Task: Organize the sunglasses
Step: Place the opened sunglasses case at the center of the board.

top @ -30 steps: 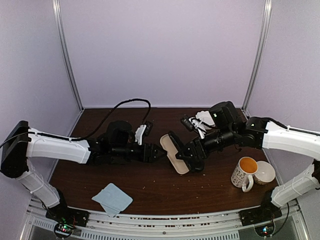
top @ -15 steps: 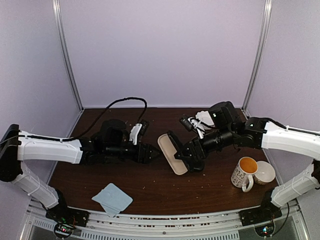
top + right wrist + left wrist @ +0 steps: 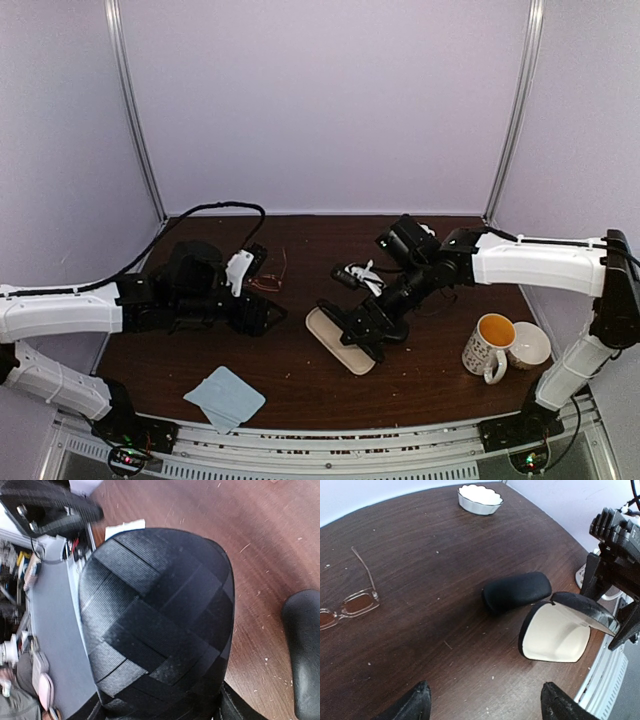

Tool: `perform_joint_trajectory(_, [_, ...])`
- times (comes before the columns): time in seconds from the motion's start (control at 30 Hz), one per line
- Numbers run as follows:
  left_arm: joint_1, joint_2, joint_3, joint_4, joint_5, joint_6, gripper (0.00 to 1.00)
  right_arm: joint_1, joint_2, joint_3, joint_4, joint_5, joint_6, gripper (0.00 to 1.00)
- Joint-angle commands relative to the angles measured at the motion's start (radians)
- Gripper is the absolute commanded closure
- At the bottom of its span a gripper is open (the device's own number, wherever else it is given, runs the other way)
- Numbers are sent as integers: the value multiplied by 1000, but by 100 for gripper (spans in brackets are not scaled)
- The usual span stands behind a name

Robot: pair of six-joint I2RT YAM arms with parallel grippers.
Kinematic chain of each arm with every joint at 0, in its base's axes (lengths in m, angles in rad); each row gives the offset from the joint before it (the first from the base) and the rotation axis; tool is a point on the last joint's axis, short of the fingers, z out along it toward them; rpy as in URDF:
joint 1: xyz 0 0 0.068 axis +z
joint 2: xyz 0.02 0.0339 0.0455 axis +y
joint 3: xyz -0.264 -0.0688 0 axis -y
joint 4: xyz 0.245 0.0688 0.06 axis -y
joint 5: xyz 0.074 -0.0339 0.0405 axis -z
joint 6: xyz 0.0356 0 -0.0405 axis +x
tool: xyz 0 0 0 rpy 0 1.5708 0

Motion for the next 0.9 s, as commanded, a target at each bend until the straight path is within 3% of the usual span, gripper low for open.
perform_joint_trajectory(0.0, [5, -39, -38, -78, -110, 80, 21, -6, 80, 77, -134, -51, -132, 98])
perform_joint_trajectory(0.23, [5, 8, -86, -19, -164, 66, 22, -18, 218, 122, -169, -65, -148, 96])
perform_joint_trajectory(0.43, [5, 76, -53, -28, -151, 79, 25, -28, 294, 148, -196, -28, -153, 88])
perform_joint_trajectory(0.6, [8, 79, -58, -20, -149, 78, 25, -35, 308, 149, -199, -8, -157, 61])
perform_joint_trajectory(0.87, [12, 105, -44, -27, -145, 79, 26, -49, 316, 148, -202, 25, -159, 42])
